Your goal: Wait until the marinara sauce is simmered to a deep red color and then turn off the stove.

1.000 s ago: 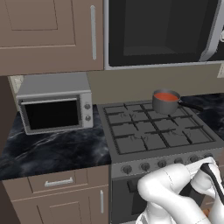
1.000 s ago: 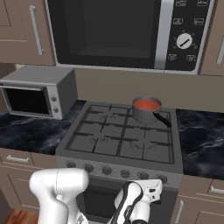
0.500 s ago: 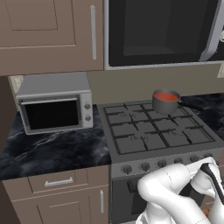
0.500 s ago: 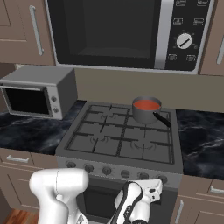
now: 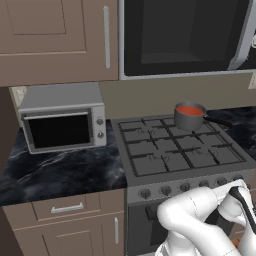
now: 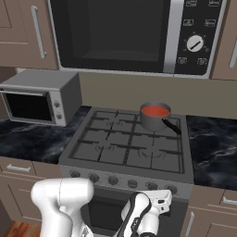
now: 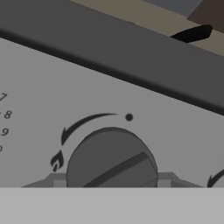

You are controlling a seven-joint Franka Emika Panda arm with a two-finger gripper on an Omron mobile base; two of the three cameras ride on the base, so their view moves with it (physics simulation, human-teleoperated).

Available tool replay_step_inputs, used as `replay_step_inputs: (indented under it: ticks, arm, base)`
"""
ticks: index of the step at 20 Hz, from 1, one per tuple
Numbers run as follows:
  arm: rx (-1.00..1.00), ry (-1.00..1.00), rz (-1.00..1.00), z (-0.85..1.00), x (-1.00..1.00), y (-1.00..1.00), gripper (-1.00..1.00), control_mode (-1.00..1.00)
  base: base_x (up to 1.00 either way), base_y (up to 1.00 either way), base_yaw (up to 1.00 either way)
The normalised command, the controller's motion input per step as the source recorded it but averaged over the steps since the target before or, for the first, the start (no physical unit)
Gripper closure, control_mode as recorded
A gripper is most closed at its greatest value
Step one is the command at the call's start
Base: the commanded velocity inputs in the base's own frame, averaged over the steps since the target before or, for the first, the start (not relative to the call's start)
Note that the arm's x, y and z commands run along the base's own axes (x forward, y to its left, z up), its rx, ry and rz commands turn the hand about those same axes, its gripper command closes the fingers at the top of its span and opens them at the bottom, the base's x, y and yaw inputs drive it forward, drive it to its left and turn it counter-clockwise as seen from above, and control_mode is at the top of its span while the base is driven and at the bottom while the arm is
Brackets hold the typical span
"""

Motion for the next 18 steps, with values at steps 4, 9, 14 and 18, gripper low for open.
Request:
replay_step_inputs:
  ticks: [4,9,14,18]
  arm:
    - [0.0,0.0,0.0,0.0,0.0,0.0,1.0,-1.0]
    - [0.0,0.0,0.0,0.0,0.0,0.0,1.0,-1.0]
    - [0.0,0.0,0.0,0.0,0.0,0.0,1.0,-1.0]
    - [0.0,0.0,0.0,0.0,0.0,0.0,1.0,-1.0]
  base:
    - [0.0,0.0,0.0]
    - [0.0,0.0,0.0]
    - [0.0,0.0,0.0]
    - [0.0,0.0,0.0]
